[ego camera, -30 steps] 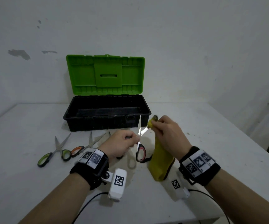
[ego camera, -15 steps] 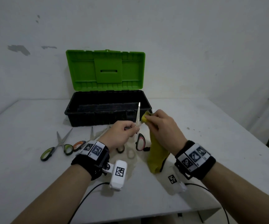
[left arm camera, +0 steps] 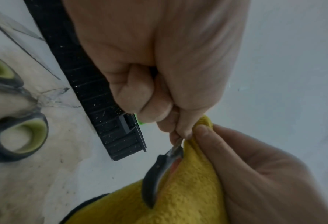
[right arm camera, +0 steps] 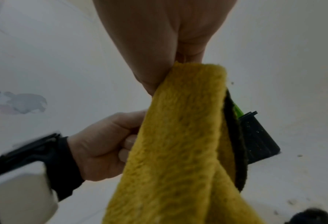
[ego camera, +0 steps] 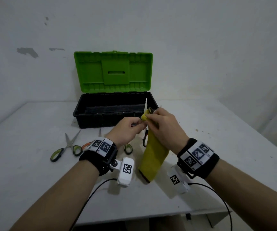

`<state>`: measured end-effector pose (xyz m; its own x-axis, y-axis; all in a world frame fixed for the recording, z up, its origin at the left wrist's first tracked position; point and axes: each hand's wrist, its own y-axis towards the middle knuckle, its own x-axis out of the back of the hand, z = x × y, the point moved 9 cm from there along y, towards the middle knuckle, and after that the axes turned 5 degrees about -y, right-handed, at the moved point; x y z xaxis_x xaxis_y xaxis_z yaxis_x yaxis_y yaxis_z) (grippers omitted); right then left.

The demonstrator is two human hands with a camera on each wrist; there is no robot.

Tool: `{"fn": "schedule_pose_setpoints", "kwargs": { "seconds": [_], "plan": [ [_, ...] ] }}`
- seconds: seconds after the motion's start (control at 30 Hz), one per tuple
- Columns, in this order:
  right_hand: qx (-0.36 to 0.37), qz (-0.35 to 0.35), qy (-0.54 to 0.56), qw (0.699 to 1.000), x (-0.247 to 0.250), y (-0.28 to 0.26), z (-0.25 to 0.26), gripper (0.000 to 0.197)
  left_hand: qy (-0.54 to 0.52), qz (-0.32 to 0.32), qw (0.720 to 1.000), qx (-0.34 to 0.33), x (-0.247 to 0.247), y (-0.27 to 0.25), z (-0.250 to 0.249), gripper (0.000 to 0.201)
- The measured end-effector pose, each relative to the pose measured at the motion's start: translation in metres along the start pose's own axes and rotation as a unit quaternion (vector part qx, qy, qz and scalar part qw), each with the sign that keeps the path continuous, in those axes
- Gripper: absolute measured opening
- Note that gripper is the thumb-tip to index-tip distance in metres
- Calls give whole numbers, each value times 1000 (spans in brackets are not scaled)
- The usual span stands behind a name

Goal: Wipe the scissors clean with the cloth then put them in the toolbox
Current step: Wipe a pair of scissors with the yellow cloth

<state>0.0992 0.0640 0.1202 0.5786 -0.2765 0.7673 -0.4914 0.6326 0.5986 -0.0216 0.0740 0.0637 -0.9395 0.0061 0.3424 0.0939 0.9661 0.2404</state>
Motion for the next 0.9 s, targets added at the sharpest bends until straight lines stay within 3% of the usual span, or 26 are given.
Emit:
{"fn": "schedule_pose_setpoints", "kwargs": {
  "seconds": [0.3,0.37,0.5,0.63,0.8,0.9],
  "plan": [
    [-96,-90,-14,991,37,14,-43,22,23,-22,999,21,9,-2,-1,25],
    [-74,-106,-3,992,41,8,-37,19,8,-27,999,33,10,-2,2,25],
    [19,-56,-5,998,18,-10,-2,14,-11,-16,999,34,8,0,1,27],
    [37,-37,-13,999,4,-11,-2,15,-4,-1,1000,24,2,0,-3,27],
    [-53,-46,-23,997,17,3,-40,25,17,5,999,32,4,-3,7,27],
    [-91,-93,-17,991,35,6,-59,21,16,0,999,47,4,-5,16,26]
  ]
}}
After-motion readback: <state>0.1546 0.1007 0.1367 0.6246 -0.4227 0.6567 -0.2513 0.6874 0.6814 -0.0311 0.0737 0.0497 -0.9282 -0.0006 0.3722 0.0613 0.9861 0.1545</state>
